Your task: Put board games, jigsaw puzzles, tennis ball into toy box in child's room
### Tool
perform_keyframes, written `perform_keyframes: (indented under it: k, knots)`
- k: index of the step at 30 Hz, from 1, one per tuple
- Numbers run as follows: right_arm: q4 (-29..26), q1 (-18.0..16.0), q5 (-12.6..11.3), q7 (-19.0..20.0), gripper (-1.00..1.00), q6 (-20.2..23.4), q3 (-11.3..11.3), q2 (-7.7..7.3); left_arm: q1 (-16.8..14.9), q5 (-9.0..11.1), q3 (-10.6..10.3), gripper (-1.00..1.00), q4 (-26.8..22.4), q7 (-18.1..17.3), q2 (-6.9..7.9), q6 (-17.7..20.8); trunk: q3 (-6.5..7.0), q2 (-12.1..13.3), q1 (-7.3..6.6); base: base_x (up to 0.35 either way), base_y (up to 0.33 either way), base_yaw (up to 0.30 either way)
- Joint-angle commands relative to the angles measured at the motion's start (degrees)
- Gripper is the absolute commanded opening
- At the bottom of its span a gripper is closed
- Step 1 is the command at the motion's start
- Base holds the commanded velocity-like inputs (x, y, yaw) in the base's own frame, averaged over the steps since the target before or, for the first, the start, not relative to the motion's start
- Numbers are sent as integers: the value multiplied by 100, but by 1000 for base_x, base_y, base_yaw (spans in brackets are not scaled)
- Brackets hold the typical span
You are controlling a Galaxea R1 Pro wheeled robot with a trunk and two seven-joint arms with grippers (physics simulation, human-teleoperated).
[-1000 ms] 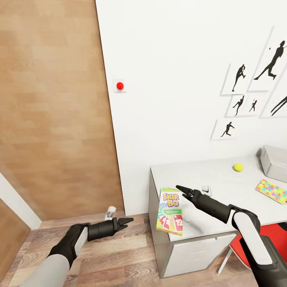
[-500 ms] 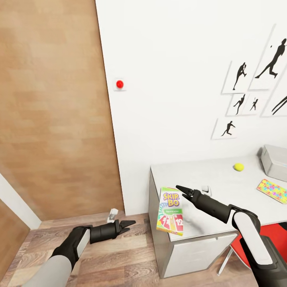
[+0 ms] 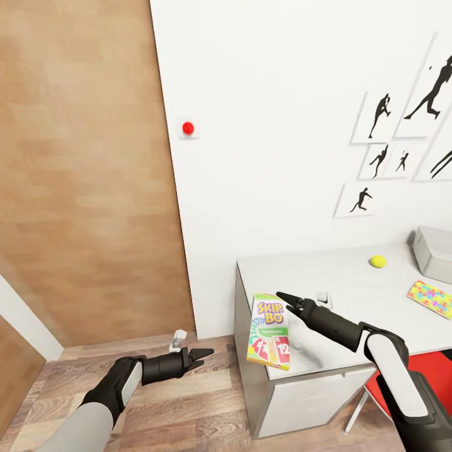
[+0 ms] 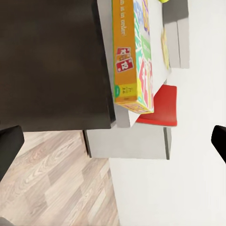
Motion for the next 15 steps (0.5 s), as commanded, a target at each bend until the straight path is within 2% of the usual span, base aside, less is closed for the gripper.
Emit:
perform_keyframes:
  k: [1,4,11,15]
  knots:
    - [1,-5,31,39,100,26,-9,6,-4,-9,31,100,-2,-16,-7,49,-26,-47,23,0,0,0]
    - [1,-5,35,39,100,26,-11,13,-4,-13,31,100,-2,-16,-44,44,-26,-47,23,0,0,0]
    - [23,-5,35,39,100,21,-11,22,-4,-18,31,100,-2,-16,-98,36,-151,-328,177,0,0,0]
    - [27,-5,39,39,100,19,-11,57,-4,-18,31,100,-2,-16,-115,28,-151,-328,177,0,0,0]
